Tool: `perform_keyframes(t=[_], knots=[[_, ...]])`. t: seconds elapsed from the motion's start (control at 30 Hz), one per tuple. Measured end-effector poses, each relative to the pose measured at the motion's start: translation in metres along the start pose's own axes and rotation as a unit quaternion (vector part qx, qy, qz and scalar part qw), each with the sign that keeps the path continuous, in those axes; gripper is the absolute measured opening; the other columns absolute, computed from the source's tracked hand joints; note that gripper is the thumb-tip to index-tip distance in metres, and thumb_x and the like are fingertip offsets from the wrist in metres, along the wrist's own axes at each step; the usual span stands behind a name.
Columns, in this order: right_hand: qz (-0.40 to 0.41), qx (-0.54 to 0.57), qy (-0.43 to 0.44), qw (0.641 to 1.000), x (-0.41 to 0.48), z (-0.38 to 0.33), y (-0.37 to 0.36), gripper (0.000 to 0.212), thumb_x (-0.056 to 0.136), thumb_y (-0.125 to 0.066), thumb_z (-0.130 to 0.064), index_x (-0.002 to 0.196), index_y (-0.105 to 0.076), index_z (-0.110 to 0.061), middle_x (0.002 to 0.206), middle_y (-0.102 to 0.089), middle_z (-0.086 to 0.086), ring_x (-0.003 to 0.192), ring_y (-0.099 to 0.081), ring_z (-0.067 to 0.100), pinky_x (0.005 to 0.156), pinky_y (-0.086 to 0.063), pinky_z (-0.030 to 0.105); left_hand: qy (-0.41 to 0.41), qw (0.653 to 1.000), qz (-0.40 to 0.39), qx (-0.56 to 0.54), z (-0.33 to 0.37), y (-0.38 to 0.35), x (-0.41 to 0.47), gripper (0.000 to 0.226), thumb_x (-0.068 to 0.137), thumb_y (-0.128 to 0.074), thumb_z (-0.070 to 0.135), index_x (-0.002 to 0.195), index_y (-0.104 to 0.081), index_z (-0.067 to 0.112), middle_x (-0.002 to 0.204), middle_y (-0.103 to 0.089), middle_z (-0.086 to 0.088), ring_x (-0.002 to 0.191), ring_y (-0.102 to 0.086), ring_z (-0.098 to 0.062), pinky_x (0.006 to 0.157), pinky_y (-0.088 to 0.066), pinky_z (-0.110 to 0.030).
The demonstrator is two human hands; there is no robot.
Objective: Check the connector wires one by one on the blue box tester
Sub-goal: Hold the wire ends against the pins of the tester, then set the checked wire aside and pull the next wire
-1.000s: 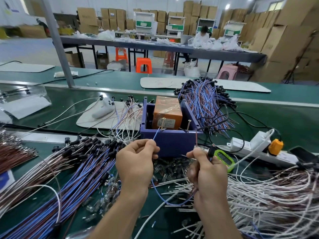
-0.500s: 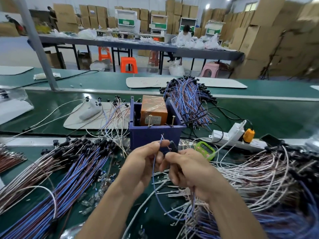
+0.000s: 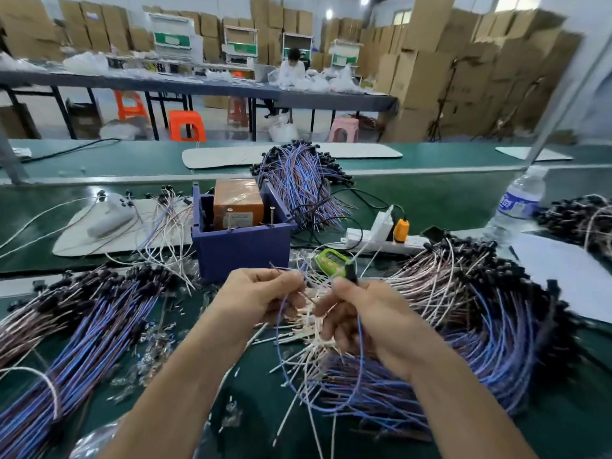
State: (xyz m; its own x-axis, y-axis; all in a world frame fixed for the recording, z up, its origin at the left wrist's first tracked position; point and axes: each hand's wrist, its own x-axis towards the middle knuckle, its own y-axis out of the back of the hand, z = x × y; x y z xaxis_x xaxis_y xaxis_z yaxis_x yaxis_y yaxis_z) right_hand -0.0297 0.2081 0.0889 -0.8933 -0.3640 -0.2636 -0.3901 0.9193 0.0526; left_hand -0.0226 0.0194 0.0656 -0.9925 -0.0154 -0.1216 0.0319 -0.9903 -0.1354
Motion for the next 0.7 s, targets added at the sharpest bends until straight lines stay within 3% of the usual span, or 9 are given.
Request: perform_keyframes(t=[0.1, 0.17, 0.27, 0.4, 0.53, 0.63, 0.7], knots=[[0.092, 0.025, -0.002, 0.995, -0.018, 0.003, 0.048, 0.048, 0.109, -0.044, -0.033, 0.089, -0.07, 0.002, 0.082, -0.073, 0.027, 0.059, -0.068, 0.03, 0.043, -0.046, 0.024, -0.029, 0.994, 0.046, 0.099, -0.005, -0.009, 0.004, 0.019, 0.089, -0.077, 0.027, 0.071, -0.082, 0.021, 0.07, -0.077, -0.01, 0.055, -0.065, -0.014, 0.052, -0.053, -0.021], [0.132, 0.003, -0.001, 0.991, -0.032, 0.002, 0.084, 0.047, 0.109, -0.045, -0.032, 0.089, -0.069, 0.003, 0.082, -0.073, 0.029, 0.06, -0.07, 0.031, 0.044, -0.052, 0.028, -0.038, 0.977, 0.044, 0.204, -0.012, -0.012, 0.006, 0.02, 0.09, -0.078, 0.031, 0.071, -0.081, 0.024, 0.067, -0.076, -0.007, 0.053, -0.063, -0.013, 0.051, -0.053, -0.023], [0.196, -0.065, 0.003, 0.978, -0.047, 0.002, 0.138, 0.045, 0.109, -0.044, -0.027, 0.089, -0.067, 0.006, 0.071, -0.07, 0.026, 0.045, -0.06, 0.024, 0.037, -0.042, 0.024, -0.031, 0.957, -0.006, 0.287, -0.018, -0.018, 0.008, 0.017, 0.087, -0.08, 0.029, 0.071, -0.081, 0.024, 0.067, -0.076, -0.004, 0.053, -0.066, -0.011, 0.054, -0.053, -0.023], [0.239, -0.156, -0.031, 0.958, -0.054, 0.004, 0.192, 0.036, 0.106, -0.046, -0.017, 0.092, -0.067, 0.008, 0.059, -0.063, 0.017, 0.033, -0.041, 0.015, 0.031, -0.026, 0.019, -0.013, 0.943, -0.117, 0.31, -0.015, -0.04, 0.002, 0.007, 0.079, -0.085, 0.019, 0.075, -0.082, 0.024, 0.066, -0.076, -0.006, 0.058, -0.071, -0.014, 0.053, -0.053, -0.021], [0.263, -0.271, -0.06, 0.924, -0.05, 0.008, 0.213, 0.023, 0.095, -0.054, -0.003, 0.078, -0.066, 0.006, 0.056, -0.064, 0.015, 0.034, -0.047, 0.017, 0.034, -0.031, 0.021, -0.069, 0.863, -0.15, 0.478, -0.021, -0.076, -0.001, 0.02, 0.074, -0.082, 0.027, 0.07, -0.077, 0.046, 0.06, -0.071, 0.018, 0.052, -0.064, 0.002, 0.048, -0.046, -0.01], [0.294, -0.387, -0.064, 0.871, -0.041, 0.011, 0.215, 0.027, 0.09, -0.06, -0.011, 0.067, -0.068, -0.001, 0.056, -0.07, 0.009, 0.045, -0.065, 0.019, 0.046, -0.05, 0.025, -0.148, 0.801, -0.101, 0.572, -0.025, -0.099, -0.002, 0.021, 0.071, -0.083, 0.042, 0.073, -0.073, 0.06, 0.059, -0.063, 0.036, 0.059, -0.06, 0.011, 0.047, -0.036, -0.006], [0.311, -0.46, -0.049, 0.83, -0.039, 0.012, 0.212, 0.024, 0.088, -0.063, -0.02, 0.069, -0.07, -0.008, 0.061, -0.072, 0.008, 0.063, -0.072, 0.024, 0.067, -0.06, 0.036, -0.173, 0.804, -0.083, 0.563, -0.027, -0.106, 0.001, 0.019, 0.073, -0.084, 0.043, 0.078, -0.075, 0.059, 0.062, -0.065, 0.035, 0.064, -0.06, 0.012, 0.051, -0.035, -0.005]])
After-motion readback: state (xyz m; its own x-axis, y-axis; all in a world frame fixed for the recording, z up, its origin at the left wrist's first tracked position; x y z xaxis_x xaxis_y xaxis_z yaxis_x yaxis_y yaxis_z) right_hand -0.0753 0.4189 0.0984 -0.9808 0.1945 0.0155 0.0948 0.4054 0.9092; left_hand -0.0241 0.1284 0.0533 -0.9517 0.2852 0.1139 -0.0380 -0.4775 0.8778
